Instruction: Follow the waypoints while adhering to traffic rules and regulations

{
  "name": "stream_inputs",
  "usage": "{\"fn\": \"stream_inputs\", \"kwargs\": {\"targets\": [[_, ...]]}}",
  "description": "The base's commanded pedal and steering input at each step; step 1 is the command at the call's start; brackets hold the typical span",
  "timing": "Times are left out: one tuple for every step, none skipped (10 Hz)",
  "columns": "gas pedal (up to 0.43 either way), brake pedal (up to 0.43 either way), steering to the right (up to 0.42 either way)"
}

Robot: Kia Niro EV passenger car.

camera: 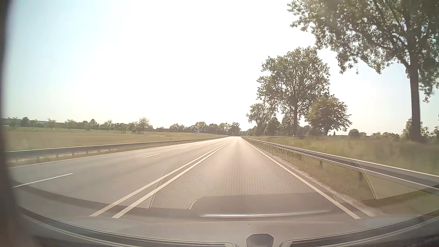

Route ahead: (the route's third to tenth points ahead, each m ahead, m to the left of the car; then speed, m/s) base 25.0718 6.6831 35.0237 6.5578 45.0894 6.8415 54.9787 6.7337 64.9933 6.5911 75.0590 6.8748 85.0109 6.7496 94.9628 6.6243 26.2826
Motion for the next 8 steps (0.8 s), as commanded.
{"fn": "stream_inputs", "kwargs": {"targets": [[0.461, 0.006, 0.003], [0.461, 0.006, 0.004], [0.461, 0.006, 0.003], [0.461, 0.006, 0.004], [0.461, 0.006, 0.004], [0.461, 0.006, 0.005], [0.461, 0.006, 0.005], [0.461, 0.006, 0.005]]}}
